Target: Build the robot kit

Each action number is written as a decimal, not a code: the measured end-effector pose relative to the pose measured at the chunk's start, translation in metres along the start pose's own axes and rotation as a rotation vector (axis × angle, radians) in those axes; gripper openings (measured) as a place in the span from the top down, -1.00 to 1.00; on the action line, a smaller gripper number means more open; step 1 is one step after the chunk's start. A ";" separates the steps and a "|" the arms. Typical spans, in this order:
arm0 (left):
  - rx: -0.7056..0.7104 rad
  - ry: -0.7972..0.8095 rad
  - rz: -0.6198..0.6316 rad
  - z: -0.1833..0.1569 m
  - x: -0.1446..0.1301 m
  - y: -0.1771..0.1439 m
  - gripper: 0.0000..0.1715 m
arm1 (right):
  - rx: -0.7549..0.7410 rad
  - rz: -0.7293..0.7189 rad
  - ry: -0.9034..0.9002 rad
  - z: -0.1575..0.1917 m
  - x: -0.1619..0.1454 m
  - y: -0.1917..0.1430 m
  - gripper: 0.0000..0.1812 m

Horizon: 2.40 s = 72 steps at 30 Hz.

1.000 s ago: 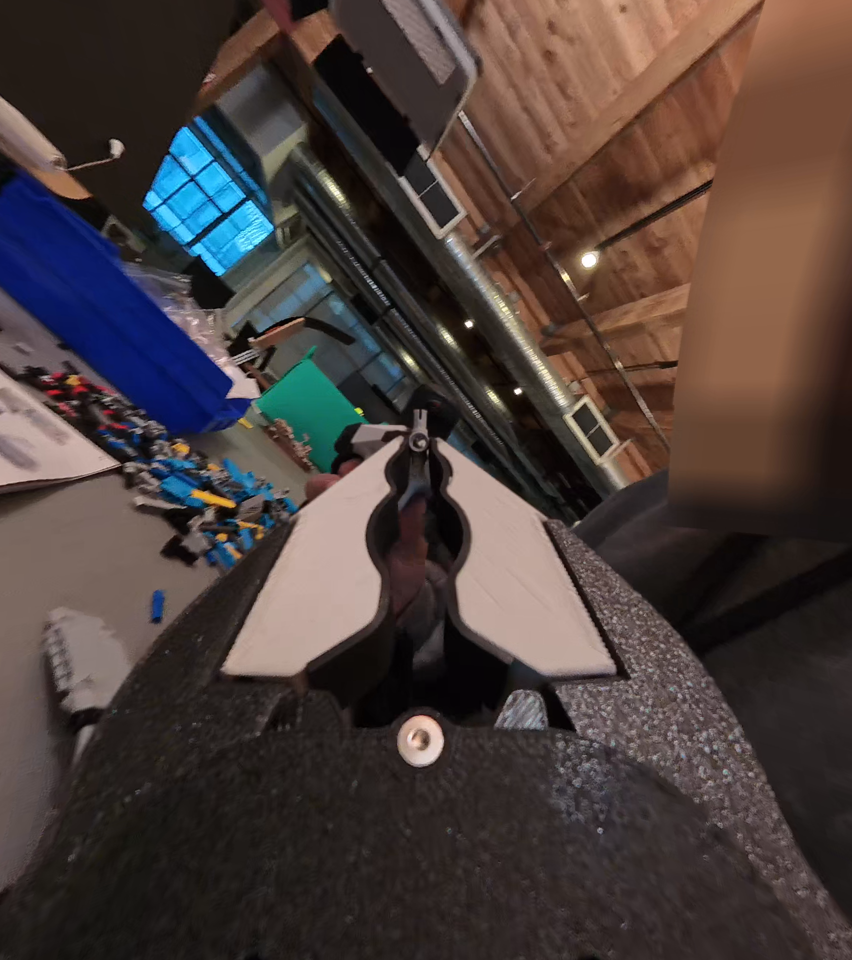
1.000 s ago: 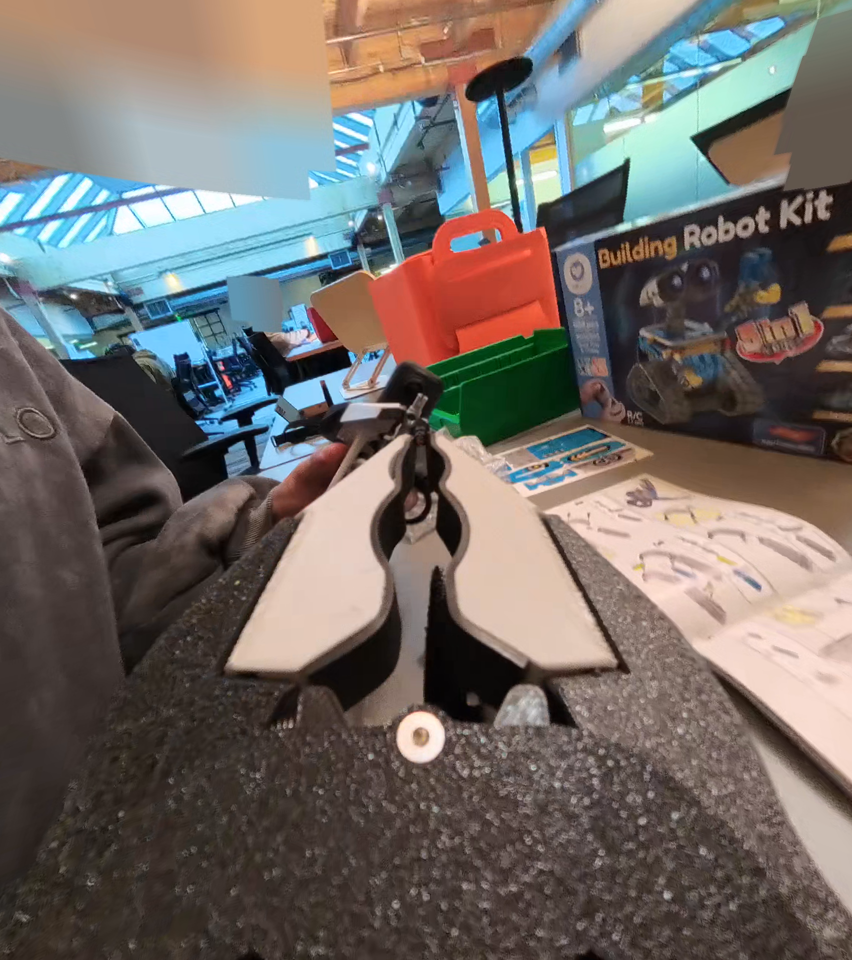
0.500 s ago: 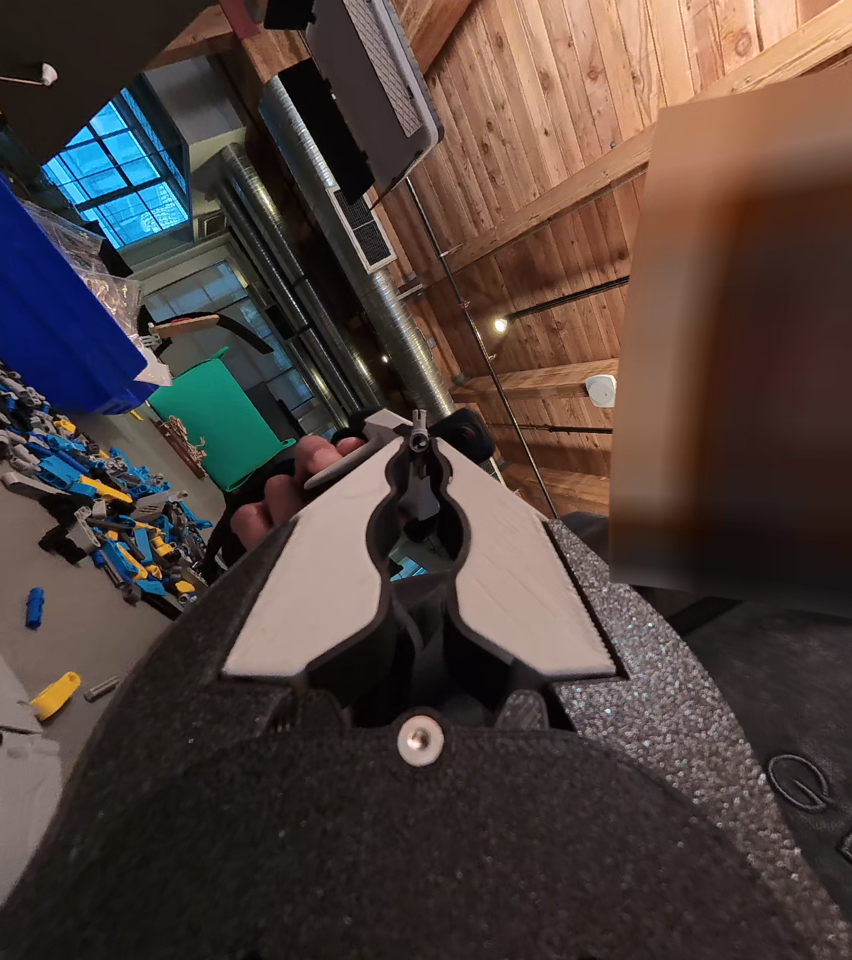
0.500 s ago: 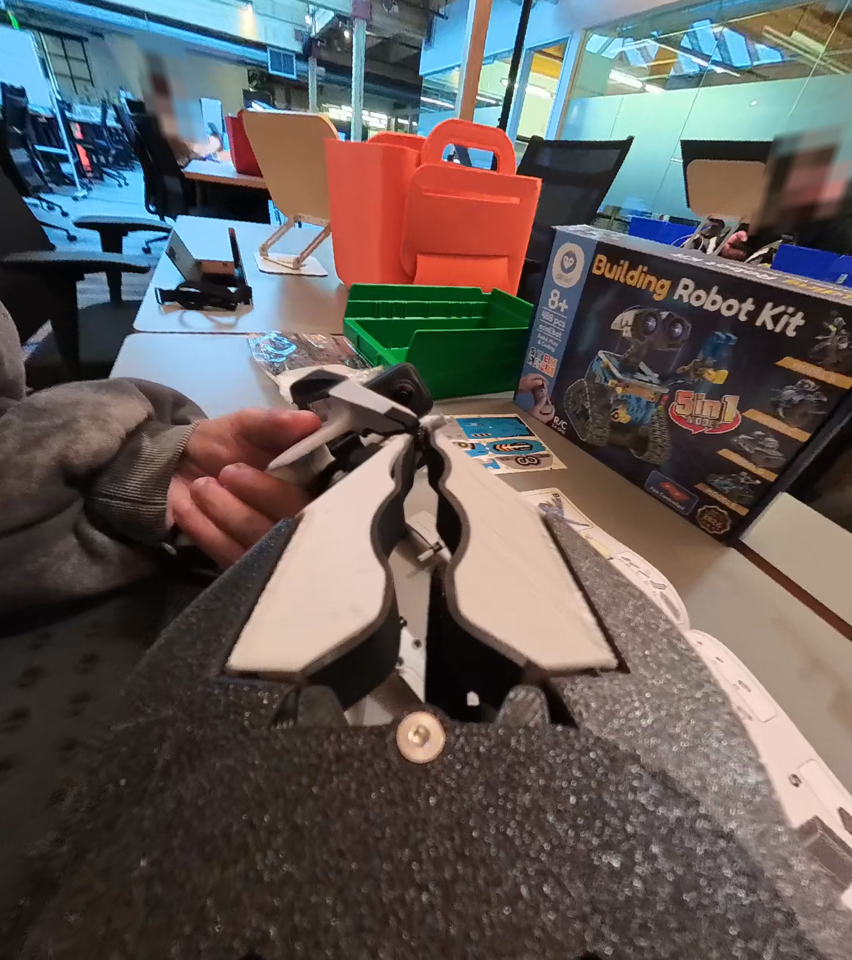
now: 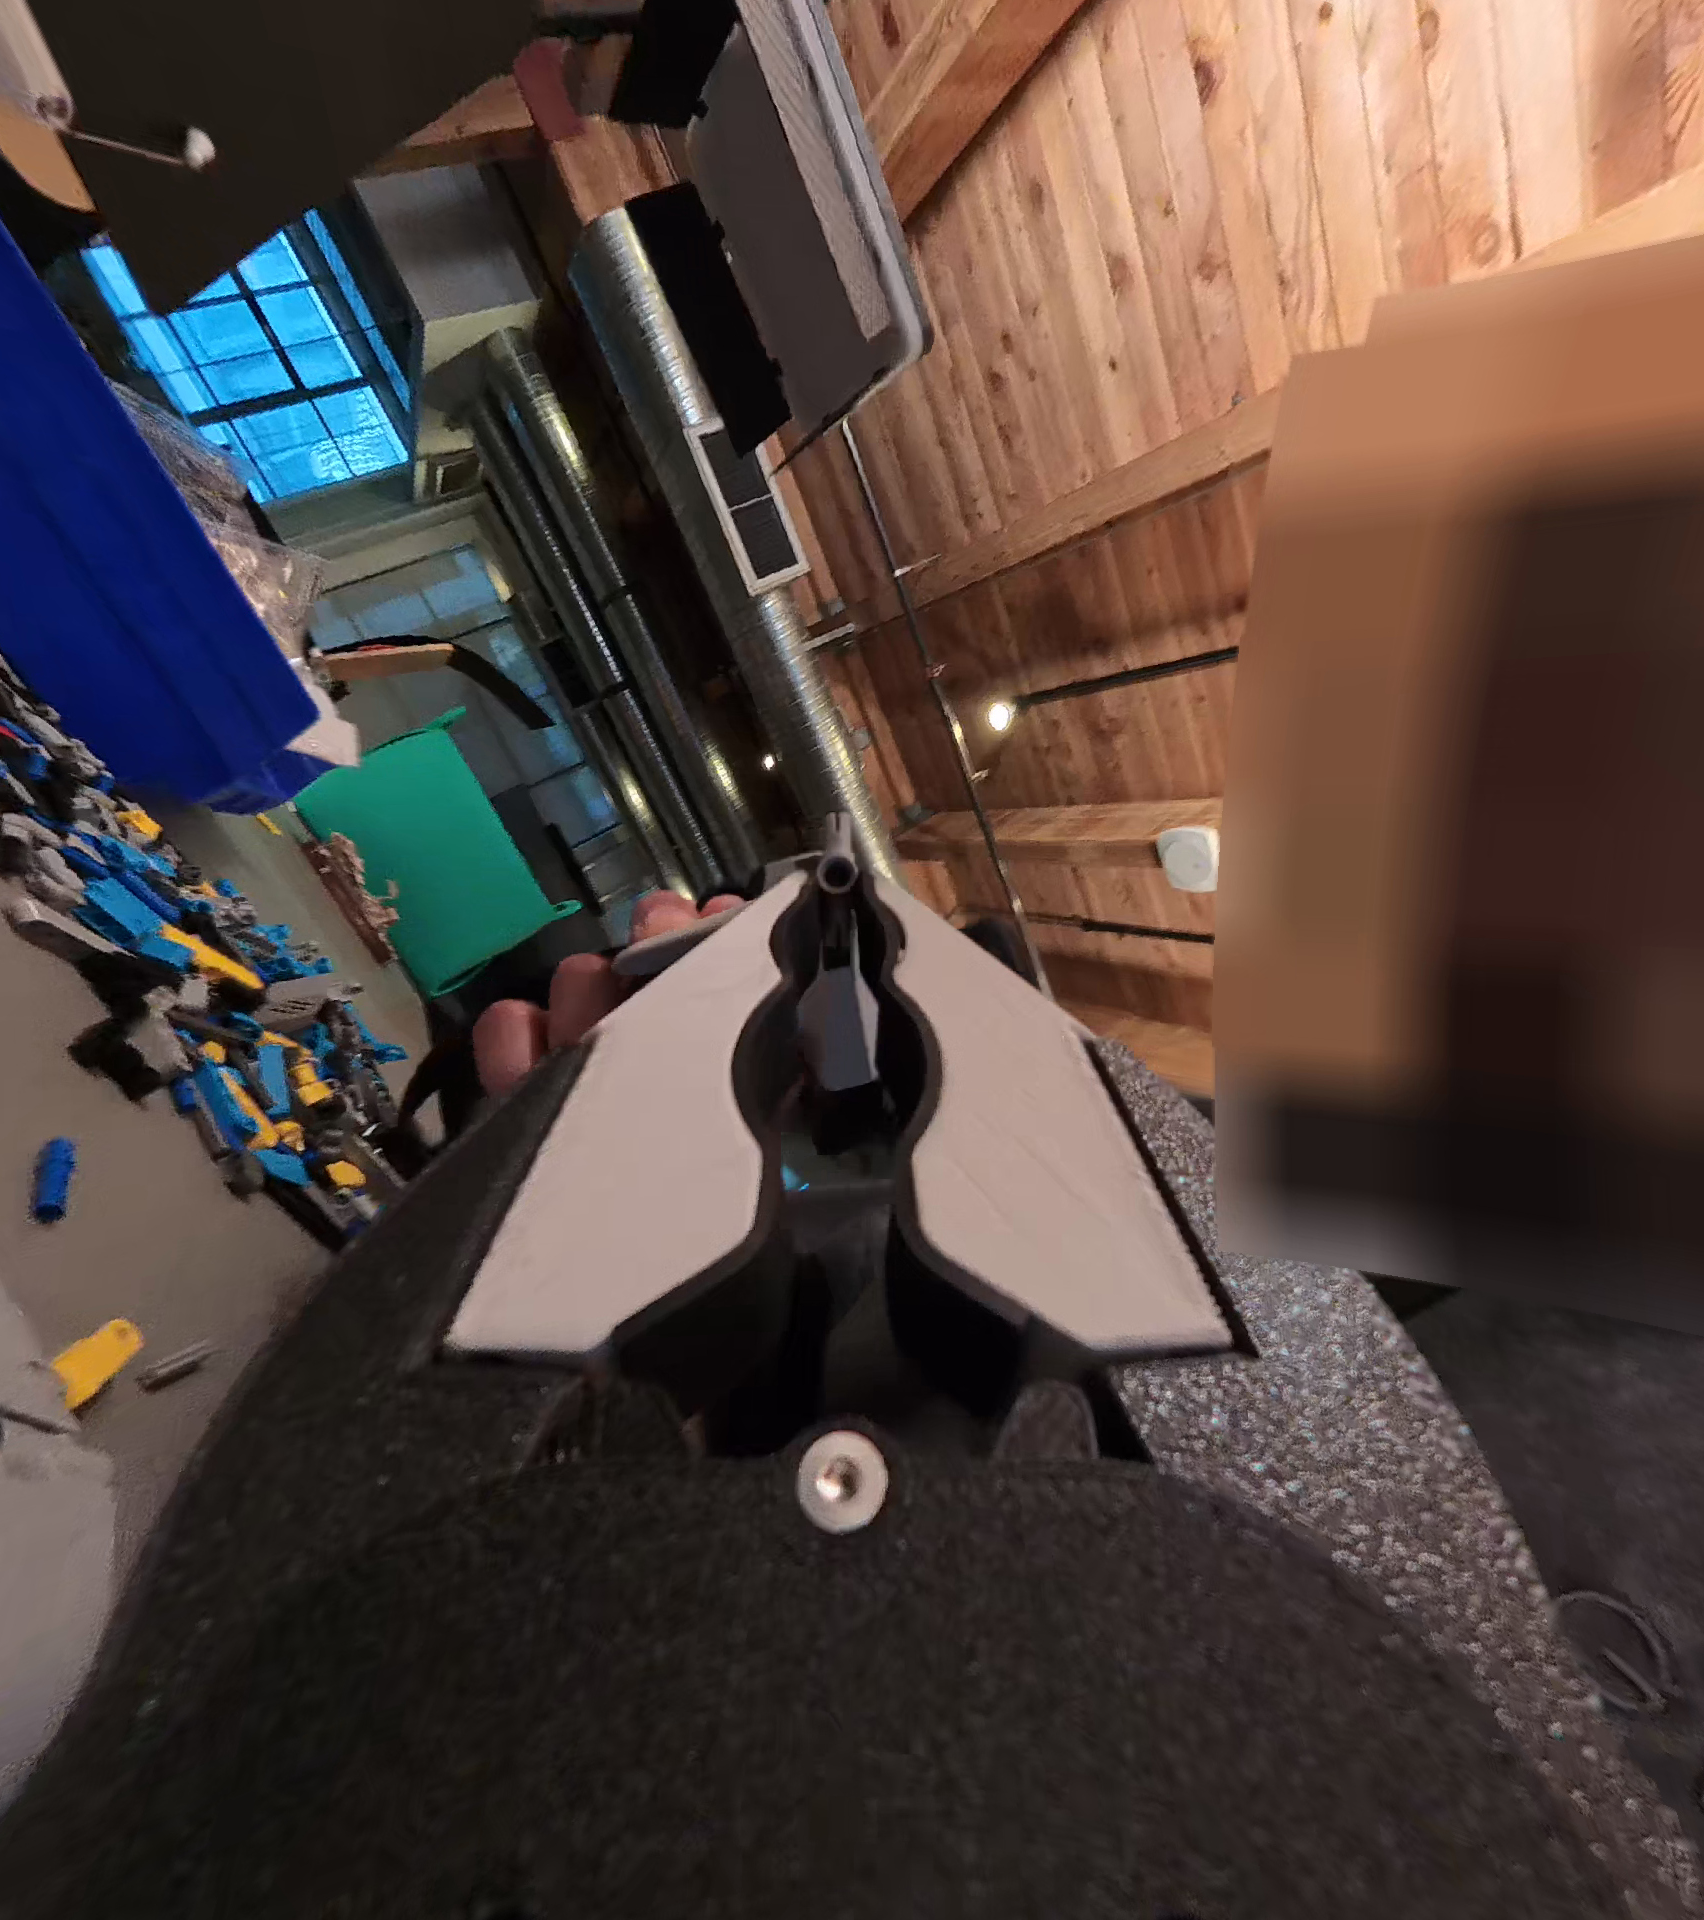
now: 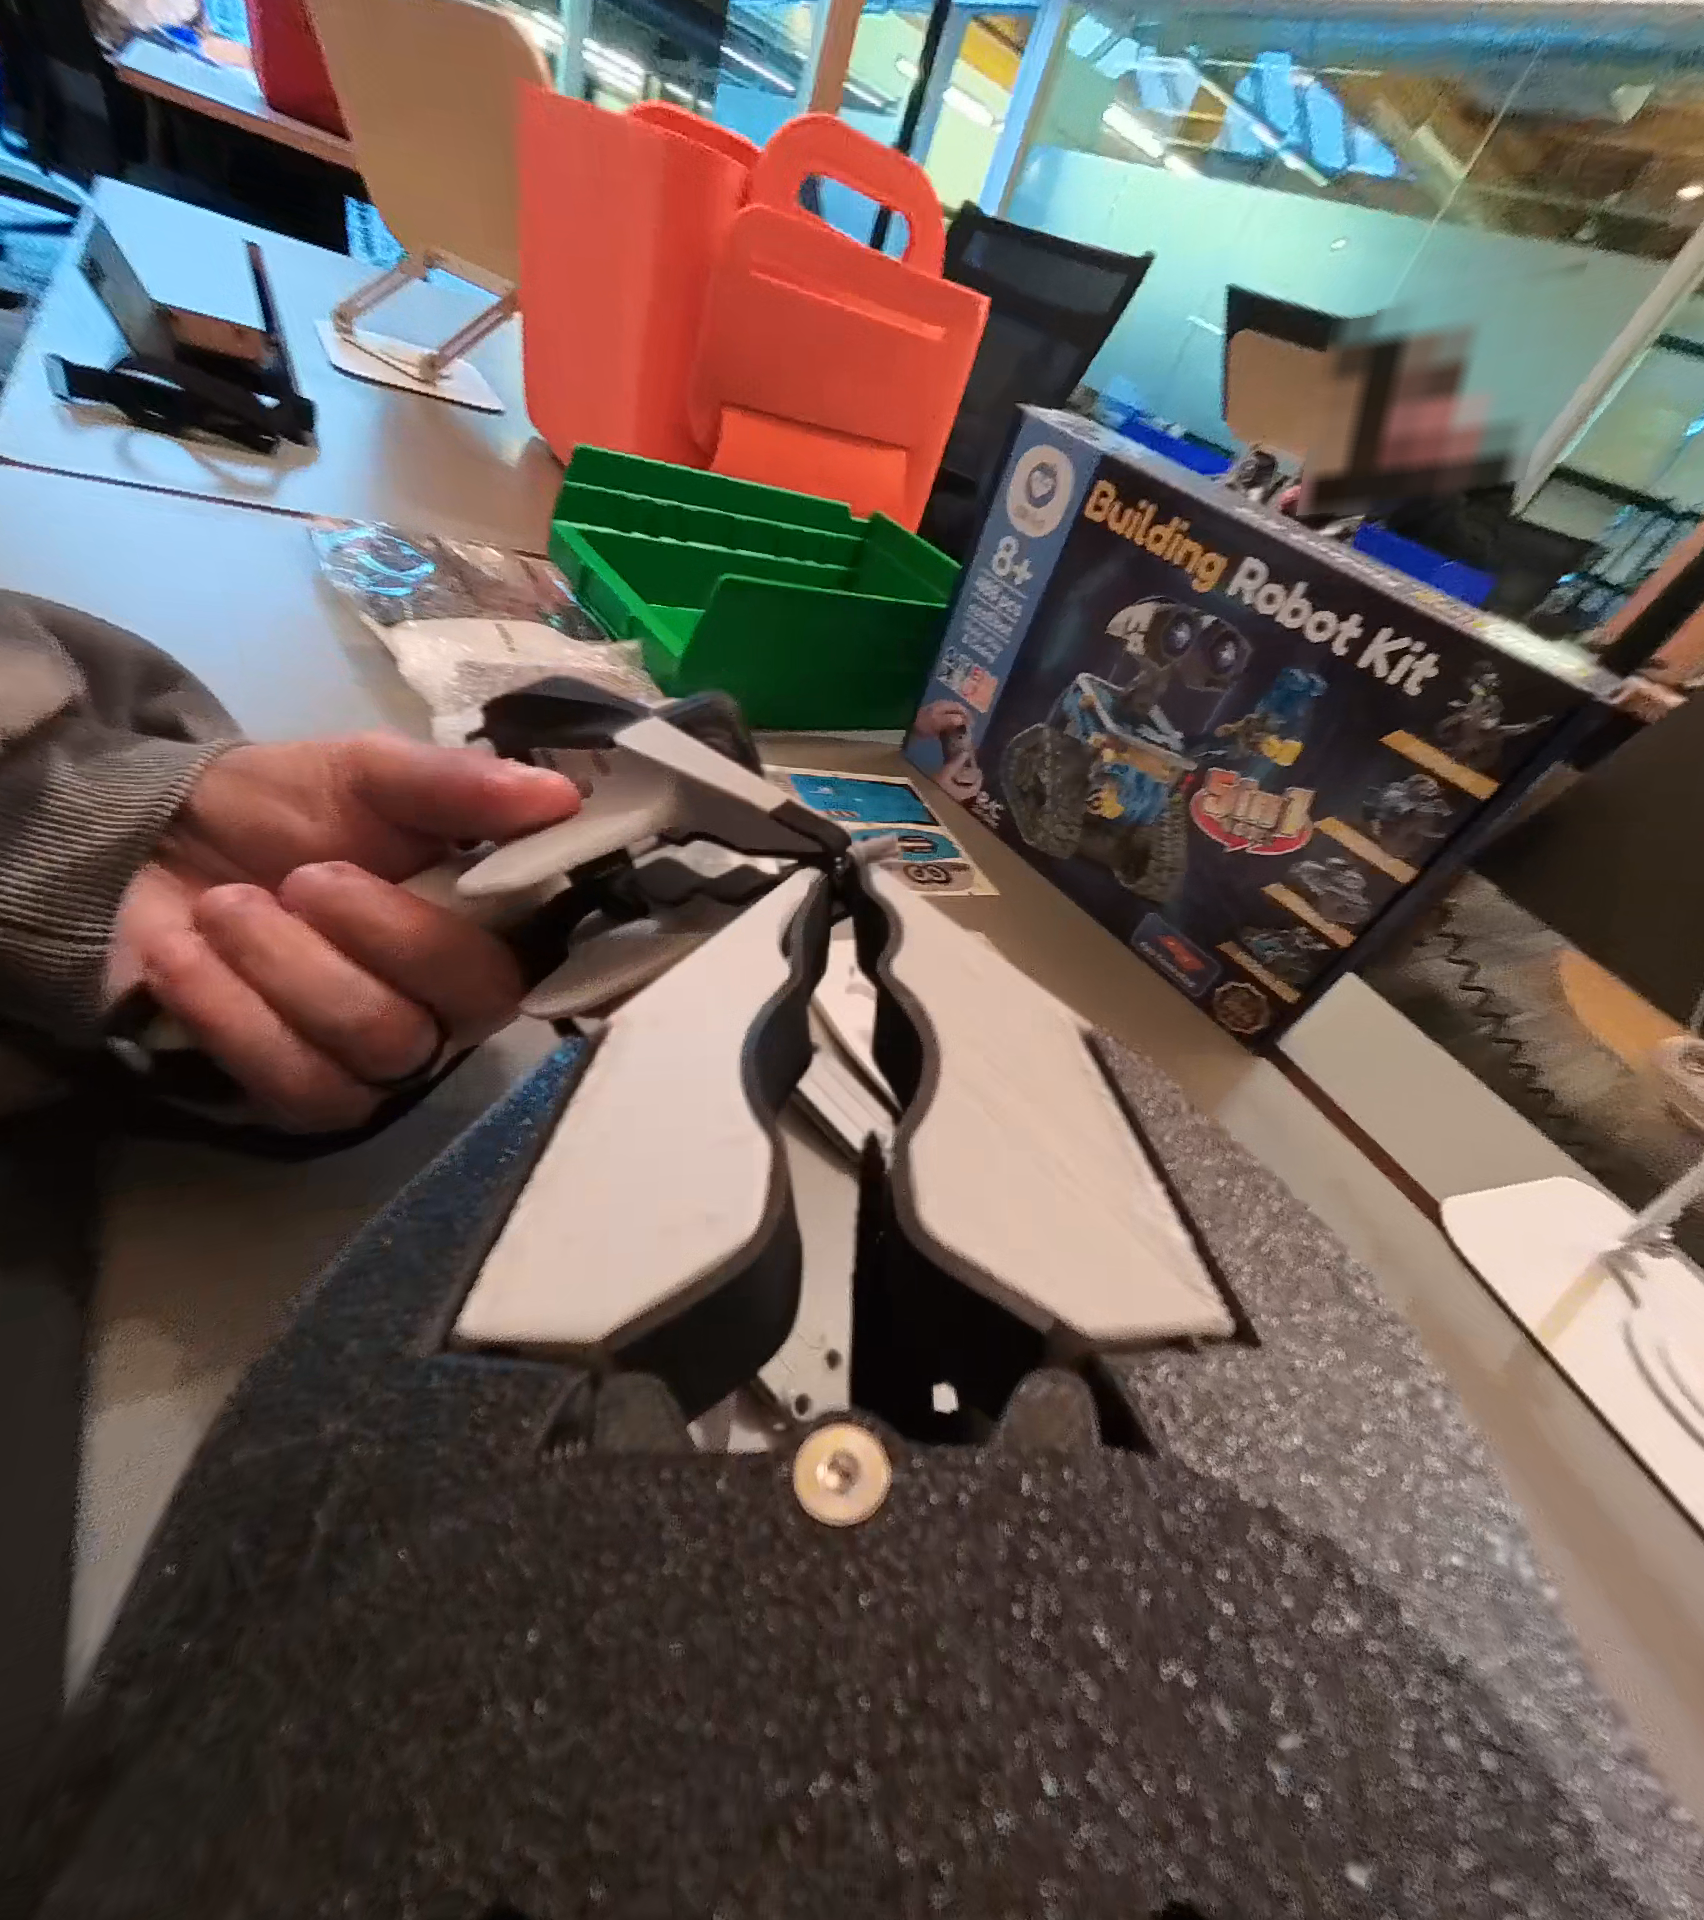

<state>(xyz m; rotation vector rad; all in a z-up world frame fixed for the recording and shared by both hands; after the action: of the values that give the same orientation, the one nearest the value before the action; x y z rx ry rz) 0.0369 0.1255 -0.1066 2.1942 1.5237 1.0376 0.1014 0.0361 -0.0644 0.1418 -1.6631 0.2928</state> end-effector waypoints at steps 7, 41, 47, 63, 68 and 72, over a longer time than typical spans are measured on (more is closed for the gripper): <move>0.011 -0.009 -0.009 0.002 -0.001 0.000 0.94 | -0.008 -0.039 0.036 -0.001 -0.005 0.000 0.98; 0.127 0.128 -0.117 0.003 0.007 -0.003 0.93 | -0.307 -0.060 -0.178 0.012 -0.012 0.021 0.72; 0.127 0.122 -0.046 0.004 0.002 -0.001 0.94 | -0.154 -0.043 -0.116 0.003 -0.011 0.011 0.79; 0.113 0.095 0.071 0.005 -0.005 0.002 0.94 | -0.015 0.019 -0.112 -0.005 -0.009 -0.007 0.74; 0.127 0.080 0.043 0.008 -0.004 0.000 0.94 | -0.036 0.027 -0.099 -0.005 -0.011 -0.004 0.74; 0.111 0.026 -0.034 0.011 -0.001 -0.003 0.94 | -0.137 0.001 -0.122 -0.001 -0.013 0.005 0.79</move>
<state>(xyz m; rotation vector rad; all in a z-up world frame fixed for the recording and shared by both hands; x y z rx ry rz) 0.0418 0.1273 -0.1164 2.2268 1.6617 0.9974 0.1023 0.0399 -0.0775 0.0565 -1.7981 0.1729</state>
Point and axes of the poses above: each gripper's, where its closed fingertips meet, y out along the fingers, x out of its top, z = x × y across the jaws, the point moved 7 cm from there along -y, back along the fingers, and after that the axes turned 14 degrees about y, right-handed, at the moved point
